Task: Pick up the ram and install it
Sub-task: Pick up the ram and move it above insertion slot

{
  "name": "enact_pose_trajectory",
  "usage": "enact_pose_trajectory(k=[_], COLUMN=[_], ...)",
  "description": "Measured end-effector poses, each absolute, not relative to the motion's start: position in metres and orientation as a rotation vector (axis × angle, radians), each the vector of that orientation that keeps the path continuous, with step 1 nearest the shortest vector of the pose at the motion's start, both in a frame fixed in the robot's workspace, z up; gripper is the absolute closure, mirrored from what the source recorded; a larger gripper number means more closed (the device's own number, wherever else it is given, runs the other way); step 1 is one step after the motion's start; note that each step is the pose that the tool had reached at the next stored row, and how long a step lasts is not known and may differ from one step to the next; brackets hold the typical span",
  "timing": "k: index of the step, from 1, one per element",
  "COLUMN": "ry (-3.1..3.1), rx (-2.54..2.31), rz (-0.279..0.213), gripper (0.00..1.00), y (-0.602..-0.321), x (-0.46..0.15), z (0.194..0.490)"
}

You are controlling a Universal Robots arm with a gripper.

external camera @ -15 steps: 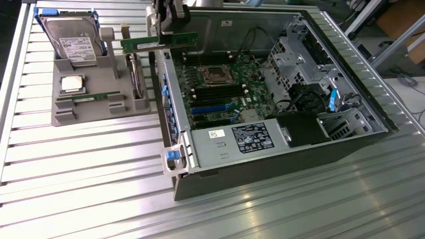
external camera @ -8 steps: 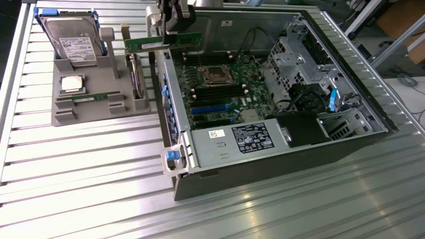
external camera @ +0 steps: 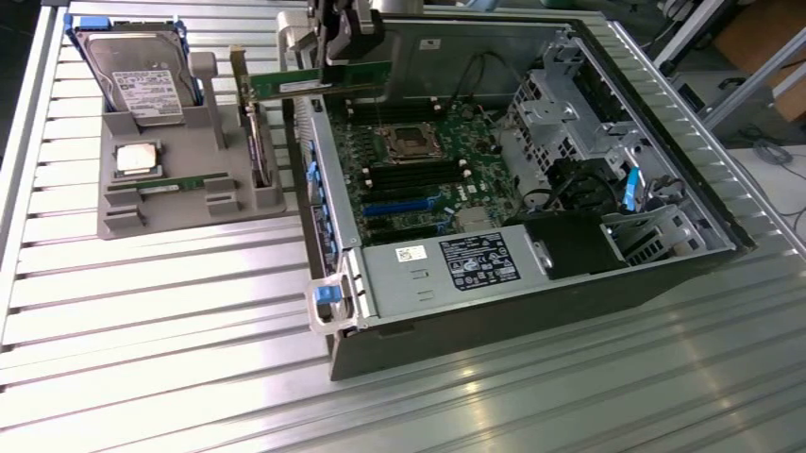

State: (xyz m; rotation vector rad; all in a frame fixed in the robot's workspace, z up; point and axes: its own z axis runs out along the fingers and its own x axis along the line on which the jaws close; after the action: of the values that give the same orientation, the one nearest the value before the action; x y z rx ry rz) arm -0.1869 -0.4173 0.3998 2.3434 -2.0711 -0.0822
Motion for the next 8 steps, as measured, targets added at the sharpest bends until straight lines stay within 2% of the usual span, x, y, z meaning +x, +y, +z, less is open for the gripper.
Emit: enact_pose_trajectory(k=[8], ry=[-2.07], rx=[2.342], rz=[-0.08], gripper=[0.86], y=[-0.4173], x=[-0.1757], z=[0.3998])
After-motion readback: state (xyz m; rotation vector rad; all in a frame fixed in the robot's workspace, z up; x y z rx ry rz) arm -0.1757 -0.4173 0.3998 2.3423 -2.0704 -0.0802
